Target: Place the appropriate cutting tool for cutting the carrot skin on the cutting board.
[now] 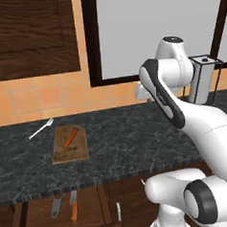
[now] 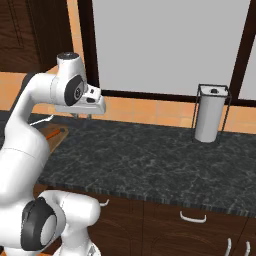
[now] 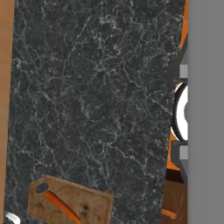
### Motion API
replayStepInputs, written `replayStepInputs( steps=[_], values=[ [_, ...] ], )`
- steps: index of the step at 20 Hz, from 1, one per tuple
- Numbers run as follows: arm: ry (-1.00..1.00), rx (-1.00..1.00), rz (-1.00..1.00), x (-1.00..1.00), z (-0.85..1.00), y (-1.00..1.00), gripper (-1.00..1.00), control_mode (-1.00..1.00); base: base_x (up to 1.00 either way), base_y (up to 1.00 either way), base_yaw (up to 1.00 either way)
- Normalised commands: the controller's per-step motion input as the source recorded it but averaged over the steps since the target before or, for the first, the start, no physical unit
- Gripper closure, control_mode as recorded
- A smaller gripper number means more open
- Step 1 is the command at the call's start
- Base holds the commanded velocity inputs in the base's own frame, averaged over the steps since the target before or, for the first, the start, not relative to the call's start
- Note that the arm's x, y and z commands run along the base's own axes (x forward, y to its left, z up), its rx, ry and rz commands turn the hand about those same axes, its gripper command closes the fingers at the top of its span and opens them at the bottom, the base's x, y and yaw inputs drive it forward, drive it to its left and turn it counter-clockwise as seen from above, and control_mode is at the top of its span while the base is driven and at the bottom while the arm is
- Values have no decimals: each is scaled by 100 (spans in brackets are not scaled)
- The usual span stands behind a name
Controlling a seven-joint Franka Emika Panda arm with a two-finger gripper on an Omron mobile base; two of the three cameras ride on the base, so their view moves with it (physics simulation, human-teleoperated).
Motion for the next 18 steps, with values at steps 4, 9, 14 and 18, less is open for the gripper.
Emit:
replayStepInputs(
  steps=[4,9,14,18],
  values=[
    [1,10,0,-28,-12,8,-100,-100,0,0,0],
    [1,6,-1,-76,-48,77,-100,-100,0,0,0],
    [10,0,-6,-30,-56,100,-100,-100,0,0,0],
    [35,0,-2,-30,-37,100,-100,-100,0,0,0]
  ],
)
